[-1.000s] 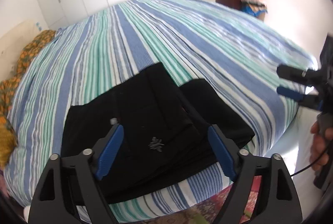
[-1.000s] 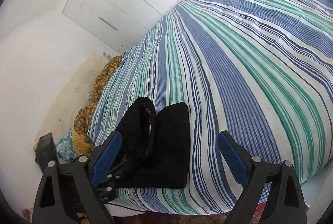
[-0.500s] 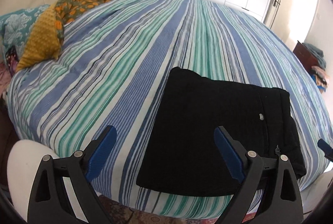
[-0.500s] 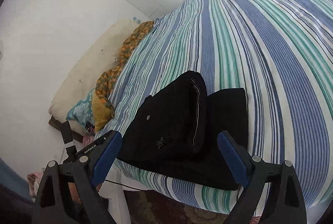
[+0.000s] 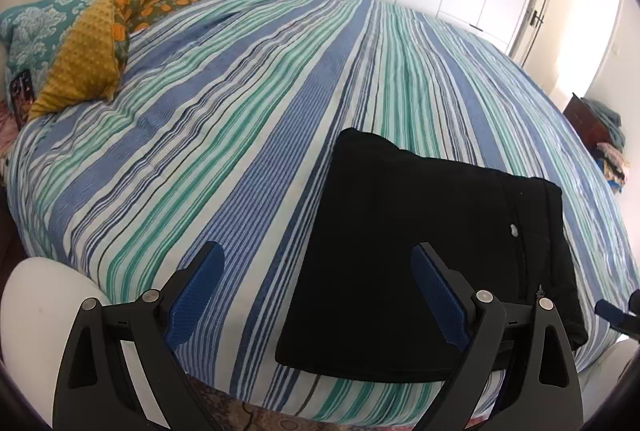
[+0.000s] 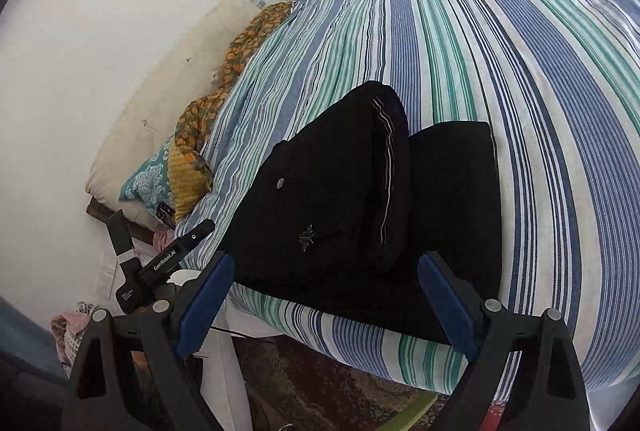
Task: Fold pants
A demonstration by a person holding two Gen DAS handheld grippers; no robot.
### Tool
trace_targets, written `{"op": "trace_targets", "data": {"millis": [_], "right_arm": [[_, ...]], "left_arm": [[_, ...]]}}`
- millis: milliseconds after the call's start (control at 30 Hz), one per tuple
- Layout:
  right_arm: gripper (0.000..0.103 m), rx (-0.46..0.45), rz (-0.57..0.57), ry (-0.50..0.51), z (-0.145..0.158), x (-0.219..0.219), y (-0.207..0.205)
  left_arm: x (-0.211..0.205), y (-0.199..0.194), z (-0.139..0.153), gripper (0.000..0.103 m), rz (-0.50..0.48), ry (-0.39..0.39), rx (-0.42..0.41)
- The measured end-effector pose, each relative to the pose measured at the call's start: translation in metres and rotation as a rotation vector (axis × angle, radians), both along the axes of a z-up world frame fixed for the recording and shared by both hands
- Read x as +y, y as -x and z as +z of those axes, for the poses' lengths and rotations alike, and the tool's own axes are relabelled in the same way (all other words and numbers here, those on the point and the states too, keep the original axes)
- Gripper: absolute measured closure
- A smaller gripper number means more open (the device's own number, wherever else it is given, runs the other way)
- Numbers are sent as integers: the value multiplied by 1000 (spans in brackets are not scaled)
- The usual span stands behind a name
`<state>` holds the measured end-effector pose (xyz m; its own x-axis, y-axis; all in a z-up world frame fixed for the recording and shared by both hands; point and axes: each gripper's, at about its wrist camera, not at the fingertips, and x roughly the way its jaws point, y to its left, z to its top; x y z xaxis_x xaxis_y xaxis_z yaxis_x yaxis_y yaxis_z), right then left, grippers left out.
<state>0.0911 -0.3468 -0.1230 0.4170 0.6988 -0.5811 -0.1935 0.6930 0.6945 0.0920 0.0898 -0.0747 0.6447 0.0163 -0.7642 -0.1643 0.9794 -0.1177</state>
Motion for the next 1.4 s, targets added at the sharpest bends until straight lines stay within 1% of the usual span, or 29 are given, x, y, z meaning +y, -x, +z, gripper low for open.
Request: {"op": "trace_targets", "data": {"millis": [167,367,700,833,900,967,1067,1133,1233,1300,1400], "right_arm": [[10,2,-3,-7,2,-3,0],[10,15,5,-42,5,-7,-5],[10,12,34,-26,12,-4,-17],[10,21,41,-42,10,-3,-19],[10,34,41,-43,11,-3,-24],[10,28,31,-52,15,-8,-32],[10,61,30,-95,19,-13,-50],[10,96,63,-112,17,-10,-61],[10,140,142,-83,6,4,-72],[15,160,198,-81,-3,16,-75],[17,173,234,-29,-14,29,-83]], "left_arm": [[0,-1,-2,8,-2,-1,13],[0,-2,-5,8,-4,-6,29],[9,-4,-11,8,29,13,58],[12,-4,-11,8,37,16,60],[13,-4,-12,8,41,21,60],[14,-5,-13,8,44,27,65],[15,-6,-14,8,48,27,71],[14,-6,-14,8,48,22,68],[14,-6,-13,8,49,14,65],[15,-6,-14,8,50,17,69],[17,-7,-16,8,54,20,74]]}}
